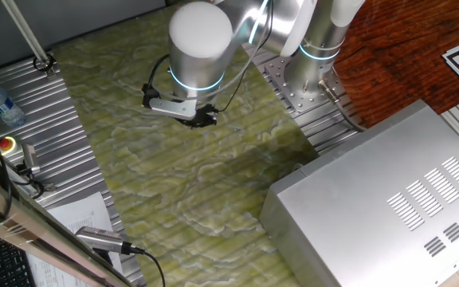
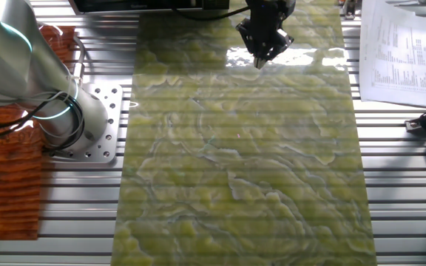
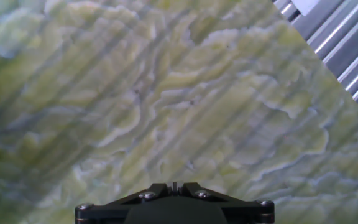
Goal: Open the microwave door
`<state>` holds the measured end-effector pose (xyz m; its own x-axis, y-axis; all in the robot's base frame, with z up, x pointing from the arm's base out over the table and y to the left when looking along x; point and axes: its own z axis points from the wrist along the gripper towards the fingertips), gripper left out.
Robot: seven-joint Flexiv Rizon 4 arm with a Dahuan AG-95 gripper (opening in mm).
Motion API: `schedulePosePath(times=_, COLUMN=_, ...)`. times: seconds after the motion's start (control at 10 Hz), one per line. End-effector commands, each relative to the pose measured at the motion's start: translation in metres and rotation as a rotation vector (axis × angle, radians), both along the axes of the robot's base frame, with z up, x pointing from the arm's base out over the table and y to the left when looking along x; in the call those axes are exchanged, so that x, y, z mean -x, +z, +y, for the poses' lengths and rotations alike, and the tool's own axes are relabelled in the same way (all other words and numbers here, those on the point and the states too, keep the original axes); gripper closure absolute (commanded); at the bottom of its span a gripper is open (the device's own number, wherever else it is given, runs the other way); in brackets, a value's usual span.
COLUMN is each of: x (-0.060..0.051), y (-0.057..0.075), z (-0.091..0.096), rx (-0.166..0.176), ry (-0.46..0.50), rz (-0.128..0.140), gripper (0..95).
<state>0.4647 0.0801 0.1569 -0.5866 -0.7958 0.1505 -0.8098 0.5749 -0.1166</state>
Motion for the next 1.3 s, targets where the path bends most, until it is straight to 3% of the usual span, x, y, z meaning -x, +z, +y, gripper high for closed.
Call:
schedulePosePath(times=0.1, x=-0.0004, y=-0.0002, z=-0.0001, rx=-0.031, ry=-0.111, rz=-0.015, gripper=95.0)
schedulePosePath(times=0.2, x=-0.0004, y=-0.0002, z=-0.0001, rx=-0.042, ry=-0.209, rz=-0.021, gripper=95.0)
schedulePosePath(times=0.4, x=-0.0004, y=-0.0002, z=-0.0001, rx=-0.035, ry=-0.273, rz=-0.027, gripper=95.0)
schedulePosePath(times=1.1, x=-0.0004, y=-0.0001, z=-0.0001, rx=-0.053, ry=-0.334, rz=-0.037, gripper=95.0)
schedulePosePath(times=1.3, x=-0.0004, y=-0.0001, z=-0.0001, rx=-0.043, ry=-0.333, rz=-0.036, gripper=95.0)
